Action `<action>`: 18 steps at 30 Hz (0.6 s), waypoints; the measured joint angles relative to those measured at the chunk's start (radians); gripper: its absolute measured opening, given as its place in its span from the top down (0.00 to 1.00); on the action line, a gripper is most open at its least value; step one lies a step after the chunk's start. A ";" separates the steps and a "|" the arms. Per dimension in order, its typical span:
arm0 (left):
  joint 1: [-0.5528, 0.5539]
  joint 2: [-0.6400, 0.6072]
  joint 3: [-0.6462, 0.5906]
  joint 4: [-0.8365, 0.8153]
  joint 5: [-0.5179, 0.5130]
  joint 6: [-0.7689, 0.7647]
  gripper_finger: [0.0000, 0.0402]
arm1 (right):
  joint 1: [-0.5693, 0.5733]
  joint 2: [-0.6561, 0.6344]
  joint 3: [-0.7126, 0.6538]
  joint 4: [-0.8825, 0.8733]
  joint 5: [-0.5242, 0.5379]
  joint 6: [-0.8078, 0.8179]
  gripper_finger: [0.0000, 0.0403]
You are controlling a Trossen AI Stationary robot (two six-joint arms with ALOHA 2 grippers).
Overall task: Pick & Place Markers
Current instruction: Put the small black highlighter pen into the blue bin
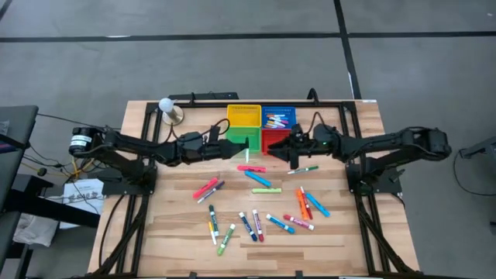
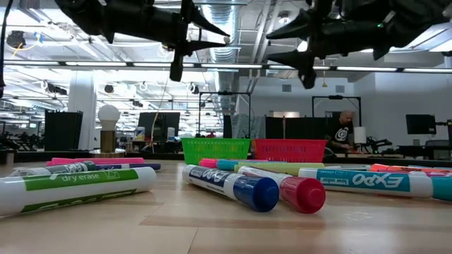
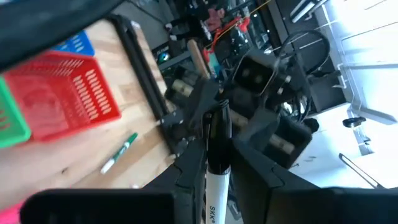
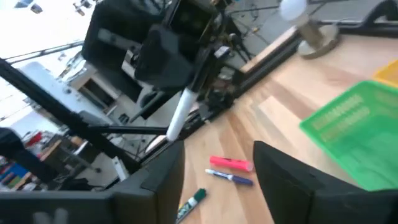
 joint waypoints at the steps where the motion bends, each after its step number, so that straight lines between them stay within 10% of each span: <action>1: 0.005 0.000 0.003 0.002 0.000 0.007 0.83 | 0.003 0.023 0.013 0.019 -0.010 0.000 0.52; 18: 0.017 -0.004 0.009 0.000 0.000 0.012 0.83 | 0.017 0.281 0.270 0.056 -0.114 0.008 0.35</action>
